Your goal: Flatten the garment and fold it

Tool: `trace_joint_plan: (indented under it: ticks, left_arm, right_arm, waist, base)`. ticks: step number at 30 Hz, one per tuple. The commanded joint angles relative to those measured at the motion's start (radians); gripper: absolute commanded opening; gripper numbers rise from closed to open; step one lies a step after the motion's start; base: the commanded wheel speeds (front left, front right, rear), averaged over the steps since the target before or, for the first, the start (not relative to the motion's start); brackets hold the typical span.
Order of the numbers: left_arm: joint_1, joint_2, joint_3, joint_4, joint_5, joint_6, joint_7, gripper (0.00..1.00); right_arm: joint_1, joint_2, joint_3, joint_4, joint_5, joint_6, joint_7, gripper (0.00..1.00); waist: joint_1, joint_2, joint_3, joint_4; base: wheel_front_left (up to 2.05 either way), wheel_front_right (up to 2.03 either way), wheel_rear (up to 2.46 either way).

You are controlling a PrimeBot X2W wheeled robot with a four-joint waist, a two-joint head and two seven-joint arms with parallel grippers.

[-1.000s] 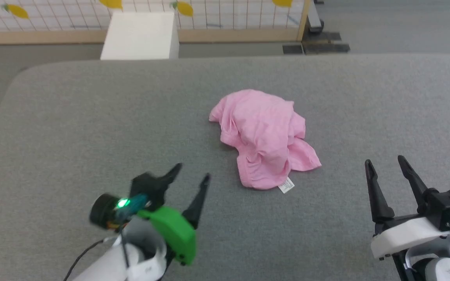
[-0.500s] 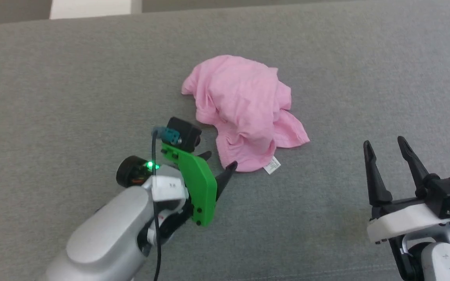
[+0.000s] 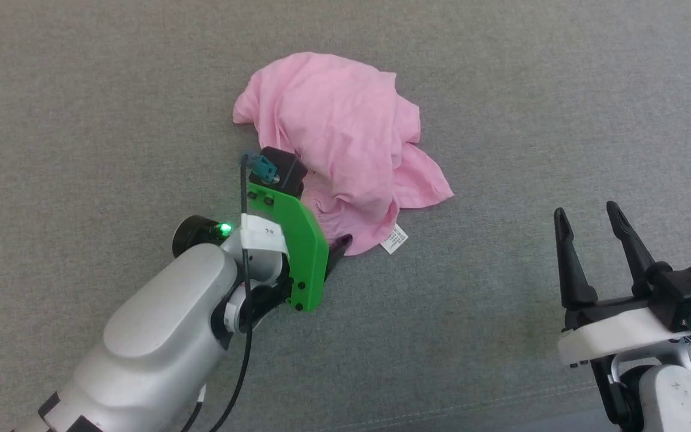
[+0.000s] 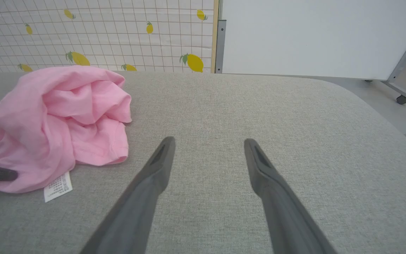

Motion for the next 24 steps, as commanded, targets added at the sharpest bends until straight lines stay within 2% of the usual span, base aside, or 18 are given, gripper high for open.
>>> trace_joint_plan:
  ticks: [1,5,12,19,24]
  left_arm:
    - [-0.007,0.005,-0.01,0.011,0.003,-0.012,0.01,0.0]
    - [-0.002,0.018,-0.016,0.005,0.017,-0.032,-0.017,0.0]
    - [0.047,0.044,0.031,-0.082,0.028,-0.003,-0.125,0.0]
    - [0.089,0.091,0.139,-0.248,0.032,0.083,-0.232,0.0]
    - [0.18,0.155,0.171,-0.28,0.019,0.14,-0.231,0.0]
  right_arm:
    - [-0.021,0.004,0.004,0.005,-0.001,-0.002,-0.01,1.0]
    - [-0.028,0.004,0.007,0.016,0.006,-0.002,-0.012,1.0]
    - [-0.011,0.005,-0.006,0.036,-0.004,-0.002,-0.004,1.0]
    - [0.022,0.005,-0.008,0.036,-0.004,-0.002,0.022,1.0]
    - [0.037,0.005,0.0,0.028,0.0,-0.002,0.038,1.0]
  waist:
    - [-0.0001,0.0,0.009,0.001]
    - [-0.0001,0.0,-0.002,0.017]
    - [-0.0001,0.0,-0.094,0.073]
    - [-0.0001,0.0,-0.182,0.142]
    - [-0.0001,0.0,-0.209,0.172]
  base:
    - [0.0,0.0,0.0]
    - [0.0,0.0,0.0]
    - [0.0,0.0,0.0]
    - [0.0,0.0,0.0]
    - [0.0,0.0,0.0]
